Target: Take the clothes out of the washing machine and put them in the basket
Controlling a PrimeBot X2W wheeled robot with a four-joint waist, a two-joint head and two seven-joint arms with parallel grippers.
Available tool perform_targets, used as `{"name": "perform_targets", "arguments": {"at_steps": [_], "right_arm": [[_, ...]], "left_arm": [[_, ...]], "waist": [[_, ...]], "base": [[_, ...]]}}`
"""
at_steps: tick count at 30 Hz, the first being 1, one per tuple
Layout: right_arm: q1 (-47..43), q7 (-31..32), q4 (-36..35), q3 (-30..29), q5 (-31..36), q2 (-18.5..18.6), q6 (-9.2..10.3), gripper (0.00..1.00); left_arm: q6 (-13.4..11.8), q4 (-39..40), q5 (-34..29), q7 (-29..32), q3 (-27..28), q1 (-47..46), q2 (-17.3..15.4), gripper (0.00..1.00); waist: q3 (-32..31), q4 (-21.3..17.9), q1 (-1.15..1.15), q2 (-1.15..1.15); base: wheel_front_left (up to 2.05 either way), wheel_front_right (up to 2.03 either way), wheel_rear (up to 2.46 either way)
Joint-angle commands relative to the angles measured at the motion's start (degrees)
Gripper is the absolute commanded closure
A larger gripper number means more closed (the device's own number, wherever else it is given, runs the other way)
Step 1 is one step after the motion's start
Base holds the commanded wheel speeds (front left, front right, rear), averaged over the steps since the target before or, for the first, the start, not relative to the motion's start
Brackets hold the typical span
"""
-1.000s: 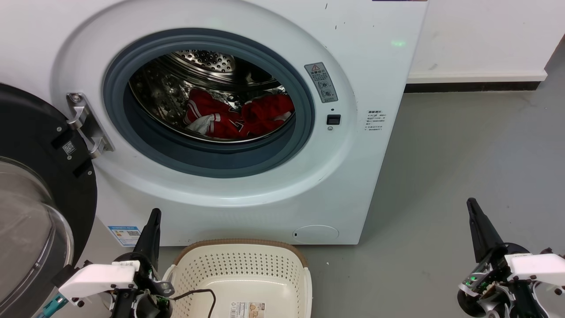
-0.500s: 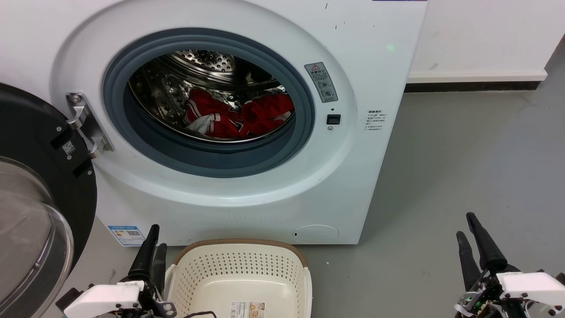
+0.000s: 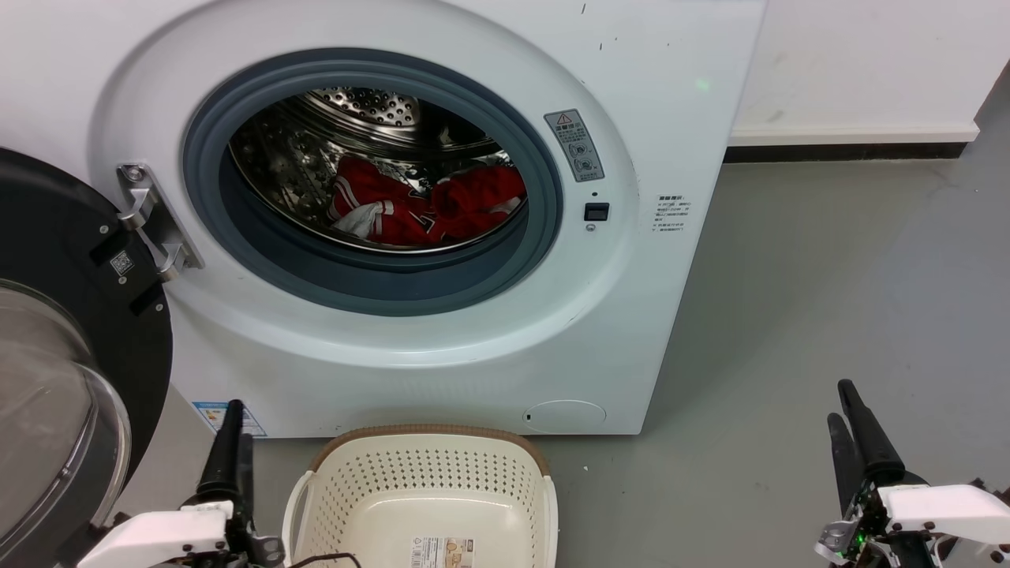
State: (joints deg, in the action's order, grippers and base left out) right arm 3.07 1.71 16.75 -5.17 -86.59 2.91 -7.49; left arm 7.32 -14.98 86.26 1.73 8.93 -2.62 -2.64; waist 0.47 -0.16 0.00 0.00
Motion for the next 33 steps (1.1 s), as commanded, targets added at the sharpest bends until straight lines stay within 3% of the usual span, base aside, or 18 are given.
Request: {"name": "perform_targets", "arguments": {"at_steps": [1, 16, 24, 33], "right_arm": [[1.44, -0.58, -0.75, -0.31, 2.26, 0.06, 0.0, 0.0], [2.54, -4.02, -7.61, 0.12, 26.55, 0.04, 0.0, 0.0], [2.66, -5.65, -13.07, 3.11, 40.25, 0.04, 0.0, 0.0], [2.4, -7.36, -15.84, 5.3, 51.16, 0.02, 0.0, 0.0]], "left_arm": [[0.06, 0.79, -1.57, -0.65, 1.2, -0.56, -0.14, 0.0], [-0.1, 6.46, -18.07, -4.08, 6.99, -1.72, -0.17, 0.0], [-3.77, 13.47, -29.07, -5.69, 4.54, -0.89, -0.18, 0.0], [-6.89, 18.34, -39.98, -7.36, -0.3, 0.92, -0.21, 0.0]], "waist": [[0.02, -0.01, 0.0, 0.0], [0.64, -0.07, 0.0, 0.0], [1.04, -0.11, 0.0, 0.0], [1.4, -0.38, 0.0, 0.0]], "base": [[0.0, 0.0, 0.0], [0.0, 0.0, 0.0], [0.0, 0.0, 0.0], [0.0, 0.0, 0.0]]}}
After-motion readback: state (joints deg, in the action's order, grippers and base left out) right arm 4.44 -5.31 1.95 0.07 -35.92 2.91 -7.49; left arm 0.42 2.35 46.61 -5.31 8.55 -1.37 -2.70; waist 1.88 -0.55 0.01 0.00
